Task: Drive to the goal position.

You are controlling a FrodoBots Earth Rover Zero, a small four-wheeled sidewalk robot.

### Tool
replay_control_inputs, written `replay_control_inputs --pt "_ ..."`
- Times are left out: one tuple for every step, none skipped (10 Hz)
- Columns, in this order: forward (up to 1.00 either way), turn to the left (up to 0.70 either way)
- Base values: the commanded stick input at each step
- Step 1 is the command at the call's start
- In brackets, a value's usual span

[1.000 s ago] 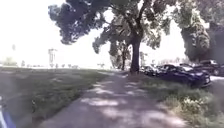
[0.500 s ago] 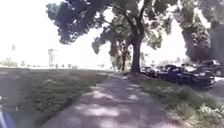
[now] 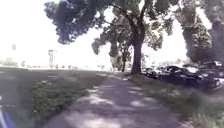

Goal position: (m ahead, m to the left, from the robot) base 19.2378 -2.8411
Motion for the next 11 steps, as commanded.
replay_control_inputs --pt "0.70 0.00" --pt "0.70 0.00" --pt "0.70 0.00" --pt "0.70 0.00" --pt "0.70 0.00" --pt "0.70 0.00" --pt "0.70 0.00" --pt "0.70 0.00" --pt "0.70 0.00" --pt "0.70 0.00" --pt "0.70 0.00"
